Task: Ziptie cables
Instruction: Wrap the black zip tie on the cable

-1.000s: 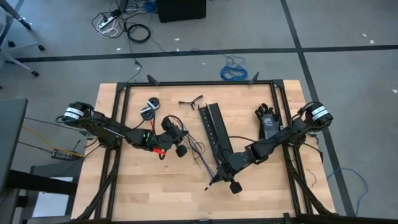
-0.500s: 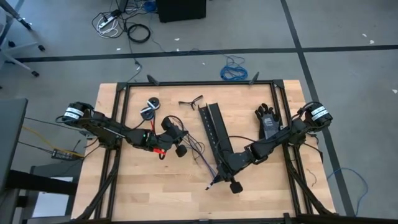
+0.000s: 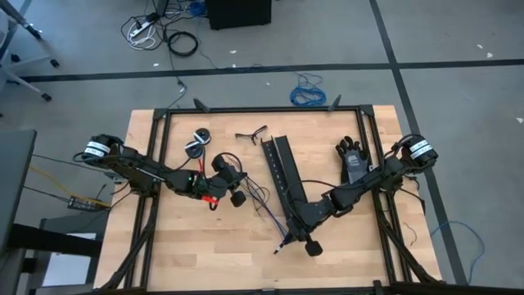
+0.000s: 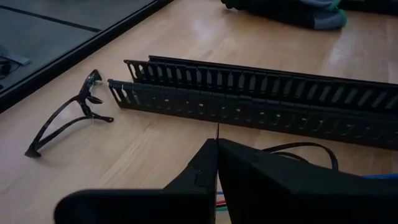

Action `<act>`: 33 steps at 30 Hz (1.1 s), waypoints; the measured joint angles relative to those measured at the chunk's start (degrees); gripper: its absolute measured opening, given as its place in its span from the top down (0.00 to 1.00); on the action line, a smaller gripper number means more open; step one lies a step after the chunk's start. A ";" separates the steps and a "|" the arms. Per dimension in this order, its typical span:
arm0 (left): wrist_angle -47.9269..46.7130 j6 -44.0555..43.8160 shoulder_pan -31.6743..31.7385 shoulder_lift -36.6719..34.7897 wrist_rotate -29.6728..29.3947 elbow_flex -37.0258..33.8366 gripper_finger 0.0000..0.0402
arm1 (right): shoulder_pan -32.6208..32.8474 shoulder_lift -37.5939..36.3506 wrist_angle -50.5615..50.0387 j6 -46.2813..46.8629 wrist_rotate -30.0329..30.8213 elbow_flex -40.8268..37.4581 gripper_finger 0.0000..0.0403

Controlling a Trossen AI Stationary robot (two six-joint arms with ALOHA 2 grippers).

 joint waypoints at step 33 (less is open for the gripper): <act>2.27 1.50 -0.75 -0.02 0.53 0.29 1.00 | -8.43 -5.22 0.79 -10.83 3.53 1.20 0.51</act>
